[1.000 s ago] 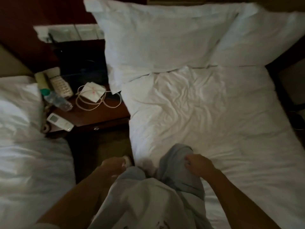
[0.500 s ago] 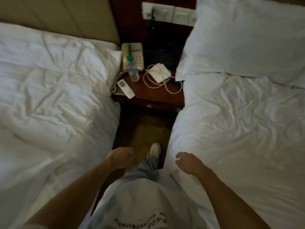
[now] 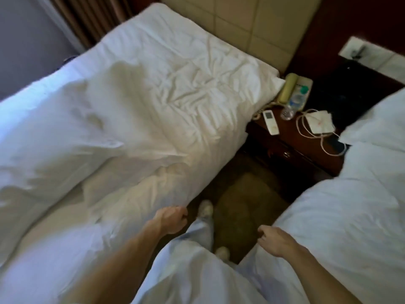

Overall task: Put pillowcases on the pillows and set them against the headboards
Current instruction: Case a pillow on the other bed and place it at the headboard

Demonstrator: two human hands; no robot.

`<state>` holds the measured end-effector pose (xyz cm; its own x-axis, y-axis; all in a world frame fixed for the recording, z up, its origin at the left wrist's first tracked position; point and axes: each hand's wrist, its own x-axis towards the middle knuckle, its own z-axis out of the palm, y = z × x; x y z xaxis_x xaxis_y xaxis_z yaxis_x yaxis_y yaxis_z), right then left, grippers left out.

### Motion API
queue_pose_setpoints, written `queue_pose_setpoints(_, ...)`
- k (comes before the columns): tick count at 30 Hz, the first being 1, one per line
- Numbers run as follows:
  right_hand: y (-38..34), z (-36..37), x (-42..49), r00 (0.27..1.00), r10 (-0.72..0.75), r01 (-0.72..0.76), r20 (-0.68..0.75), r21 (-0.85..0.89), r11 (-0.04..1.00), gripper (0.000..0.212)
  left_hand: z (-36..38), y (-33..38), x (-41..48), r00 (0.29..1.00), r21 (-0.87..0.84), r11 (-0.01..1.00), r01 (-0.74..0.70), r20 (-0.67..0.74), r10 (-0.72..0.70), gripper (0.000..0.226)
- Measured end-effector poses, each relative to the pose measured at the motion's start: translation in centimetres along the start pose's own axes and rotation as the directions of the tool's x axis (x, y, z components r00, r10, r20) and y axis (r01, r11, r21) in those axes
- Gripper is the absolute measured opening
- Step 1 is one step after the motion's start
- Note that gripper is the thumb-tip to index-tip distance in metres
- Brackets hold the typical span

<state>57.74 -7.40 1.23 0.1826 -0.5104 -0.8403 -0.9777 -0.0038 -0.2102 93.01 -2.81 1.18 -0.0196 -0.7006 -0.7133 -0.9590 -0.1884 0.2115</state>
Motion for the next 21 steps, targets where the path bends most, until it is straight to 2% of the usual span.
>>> queue_pose_setpoints(6,-12.2,-1.8,1.6,0.994,-0.105,0.104,-0.009,-0.054,0.993,0.045,0.1,-9.9,-2.6,0.982,-0.269,0.951,0.152,-0.071,-0.177,0.034)
queue_pose_setpoints(10,-19.9,-2.0,4.3,0.99,-0.108,0.122,0.088,-0.171,0.978,0.045,1.9,-16.8,-4.0,0.959,-0.337,0.905,0.261,-0.021,-0.284,0.036)
queue_pose_setpoints(14,-29.2,-2.3,7.0,0.985,-0.118,0.149,0.123,-0.29,0.945,0.044,2.7,-24.4,-6.0,0.929,-0.423,0.83,0.363,0.094,-0.358,0.038)
queue_pose_setpoints(21,-45.2,-4.2,11.1,0.946,-0.264,0.317,0.187,-0.377,0.87,0.039,2.5,-33.9,-9.0,0.882,-0.529,0.715,0.457,0.171,-0.438,0.038)
